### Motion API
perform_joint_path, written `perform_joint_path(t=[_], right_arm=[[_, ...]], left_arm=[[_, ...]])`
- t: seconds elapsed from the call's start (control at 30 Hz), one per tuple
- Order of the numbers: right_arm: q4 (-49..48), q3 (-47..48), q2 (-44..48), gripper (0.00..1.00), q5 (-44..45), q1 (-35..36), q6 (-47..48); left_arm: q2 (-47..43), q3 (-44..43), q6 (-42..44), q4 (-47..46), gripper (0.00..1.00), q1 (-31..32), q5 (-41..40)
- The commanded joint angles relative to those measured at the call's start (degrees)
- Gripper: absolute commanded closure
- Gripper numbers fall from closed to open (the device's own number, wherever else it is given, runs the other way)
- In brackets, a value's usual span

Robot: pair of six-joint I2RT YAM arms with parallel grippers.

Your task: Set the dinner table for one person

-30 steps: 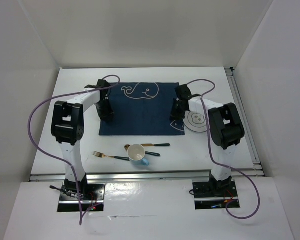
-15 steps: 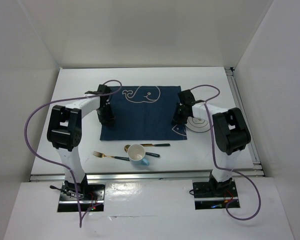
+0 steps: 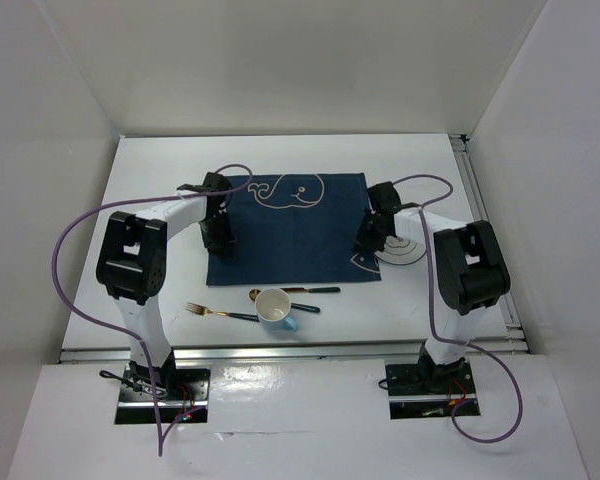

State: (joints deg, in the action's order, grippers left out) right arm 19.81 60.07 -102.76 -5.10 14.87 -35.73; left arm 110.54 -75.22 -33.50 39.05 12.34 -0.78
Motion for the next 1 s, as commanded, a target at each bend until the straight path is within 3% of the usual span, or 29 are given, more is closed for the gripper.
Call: perform_joint_path(t=[0.0,0.07,0.17,0.23,0.33,0.43,0.63,0.8,0.87,0.97], right_arm=[[10.94,-2.77,2.55,0.80,5.11,-1.25,2.15],[11.73,-1.98,6.24,0.77,4.58,-1.25,2.67],[13.49,-0.04,13.36,0.64,3.87,-3.96,2.68],[14.02,0.48,17.76,0.46,1.42,-8.09,2.68],[15.07,-1.44,22.59,0.29,-0.79,-14.86,2.68],[14.47,-5.13,26.89,0.20,-4.38,-23.20,1.63],[9.99,-17.87,31.47,0.20,-15.10,-36.40,-1.62],[-0.46,-25.60,30.69,0.20,-20.81,-37.64,-2.42],[-3.63,-27.28,29.20,0.23,-21.62,-37.64,-3.12],[-9.87,-29.83,26.92,0.27,-22.14,-37.64,-5.31]], left_arm=[[1.78,2.10,-1.31,3.05,0.64,0.93,-0.27],[1.78,0.70,-0.78,3.57,0.64,0.93,-0.89],[1.26,-1.06,-0.17,4.11,0.64,0.93,-2.29],[1.26,-2.29,0.45,5.33,0.64,0.93,-2.30],[1.26,-5.19,1.06,6.39,0.64,0.93,-2.83],[1.78,-7.30,1.59,7.44,0.64,0.93,-3.35],[2.93,-13.72,2.65,10.08,0.60,0.93,-3.88],[0.47,-16.18,3.17,11.23,0.55,0.93,-3.36],[-1.54,-16.89,3.17,11.75,0.43,0.93,-3.35],[-3.92,-16.89,3.17,11.75,0.38,0.93,-2.31]])
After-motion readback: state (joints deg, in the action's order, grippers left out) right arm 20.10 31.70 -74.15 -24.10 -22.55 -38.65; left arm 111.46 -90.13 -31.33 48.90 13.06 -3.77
